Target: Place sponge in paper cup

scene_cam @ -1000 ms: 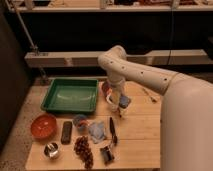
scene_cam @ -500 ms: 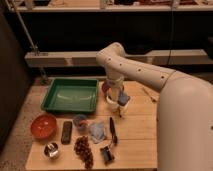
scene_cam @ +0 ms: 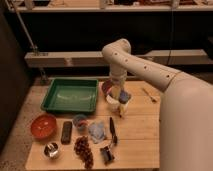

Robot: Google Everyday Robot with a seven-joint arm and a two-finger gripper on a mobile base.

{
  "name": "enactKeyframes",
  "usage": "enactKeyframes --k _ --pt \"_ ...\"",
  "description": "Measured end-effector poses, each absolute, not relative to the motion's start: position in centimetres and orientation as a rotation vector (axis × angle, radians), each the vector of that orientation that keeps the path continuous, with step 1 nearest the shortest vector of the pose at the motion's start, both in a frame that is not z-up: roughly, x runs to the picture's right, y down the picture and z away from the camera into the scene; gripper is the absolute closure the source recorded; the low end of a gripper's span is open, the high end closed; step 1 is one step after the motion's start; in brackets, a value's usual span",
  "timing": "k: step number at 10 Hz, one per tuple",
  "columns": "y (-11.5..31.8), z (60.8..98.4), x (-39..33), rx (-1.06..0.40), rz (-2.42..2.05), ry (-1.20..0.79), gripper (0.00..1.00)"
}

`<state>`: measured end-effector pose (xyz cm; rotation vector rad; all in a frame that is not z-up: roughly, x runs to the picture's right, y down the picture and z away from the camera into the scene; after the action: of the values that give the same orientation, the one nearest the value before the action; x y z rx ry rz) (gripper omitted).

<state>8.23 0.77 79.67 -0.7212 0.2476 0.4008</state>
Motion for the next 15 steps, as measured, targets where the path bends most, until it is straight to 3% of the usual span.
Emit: enactKeyframes --k 15 --pt "1.3 82.0 5.9 -0.734 0.374 0.271 0.8"
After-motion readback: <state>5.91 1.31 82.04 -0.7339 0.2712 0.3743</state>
